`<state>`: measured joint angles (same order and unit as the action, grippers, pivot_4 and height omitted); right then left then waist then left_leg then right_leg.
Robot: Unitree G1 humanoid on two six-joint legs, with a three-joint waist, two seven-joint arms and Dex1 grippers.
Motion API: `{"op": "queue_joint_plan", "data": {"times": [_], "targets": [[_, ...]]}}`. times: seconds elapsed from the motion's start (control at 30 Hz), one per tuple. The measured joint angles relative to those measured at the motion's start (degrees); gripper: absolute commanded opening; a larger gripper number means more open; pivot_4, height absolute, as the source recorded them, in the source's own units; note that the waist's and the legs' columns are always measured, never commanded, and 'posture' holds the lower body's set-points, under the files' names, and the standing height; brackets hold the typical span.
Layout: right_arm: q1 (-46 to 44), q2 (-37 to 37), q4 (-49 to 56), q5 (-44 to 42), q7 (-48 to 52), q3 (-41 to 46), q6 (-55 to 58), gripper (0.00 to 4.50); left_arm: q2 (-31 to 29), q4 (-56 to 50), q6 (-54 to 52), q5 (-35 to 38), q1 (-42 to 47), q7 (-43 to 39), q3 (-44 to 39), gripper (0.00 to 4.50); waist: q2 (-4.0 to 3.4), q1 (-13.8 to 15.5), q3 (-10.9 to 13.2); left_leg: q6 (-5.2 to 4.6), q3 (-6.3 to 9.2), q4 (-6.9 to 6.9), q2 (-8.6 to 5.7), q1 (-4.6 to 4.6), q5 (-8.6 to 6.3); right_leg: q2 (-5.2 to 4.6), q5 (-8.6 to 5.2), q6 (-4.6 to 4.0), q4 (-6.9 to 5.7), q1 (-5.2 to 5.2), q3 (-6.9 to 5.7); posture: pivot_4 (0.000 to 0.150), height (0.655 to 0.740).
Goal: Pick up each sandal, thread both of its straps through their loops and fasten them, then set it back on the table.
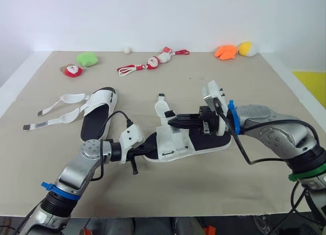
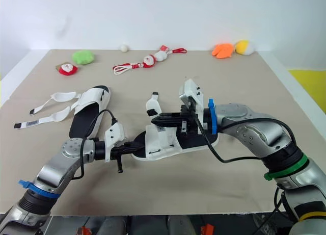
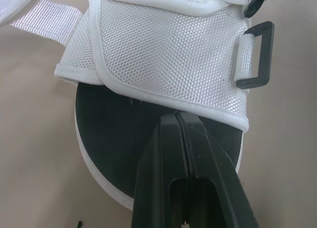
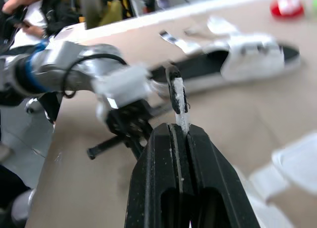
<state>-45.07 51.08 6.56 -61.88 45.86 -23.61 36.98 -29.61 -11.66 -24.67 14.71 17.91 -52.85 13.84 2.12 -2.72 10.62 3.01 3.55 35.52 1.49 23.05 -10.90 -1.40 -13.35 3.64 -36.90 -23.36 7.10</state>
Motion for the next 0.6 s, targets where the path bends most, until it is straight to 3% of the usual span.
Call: {"op": "queue_joint_plan", "data": {"times": [0.37, 0.6], "targets": [[-9.3, -12.4, -13.7, -0.1, -9.0, 9.8, 23.6, 0.07, 0.3, 0.0, 0.0, 0.0, -0.1, 0.4, 0.0, 0.0, -0.03, -0.1, 0.0, -0.01, 0.0, 0.12, 0.05, 0.04, 0.01, 0.09, 0.13, 0.05, 0.0, -0.01, -0.03, 0.15, 0.74], [-12.0, -15.4, -20.8, 3.1, -12.1, 12.0, 30.2, 0.07, 0.7, 0.0, 0.0, 0.0, -0.1, 0.6, 0.1, 0.0, -0.06, -0.1, 0.0, -0.01, -0.01, 0.15, 0.04, 0.1, 0.01, 0.08, 0.14, 0.07, 0.0, -0.02, -0.01, 0.15, 0.74]]}}
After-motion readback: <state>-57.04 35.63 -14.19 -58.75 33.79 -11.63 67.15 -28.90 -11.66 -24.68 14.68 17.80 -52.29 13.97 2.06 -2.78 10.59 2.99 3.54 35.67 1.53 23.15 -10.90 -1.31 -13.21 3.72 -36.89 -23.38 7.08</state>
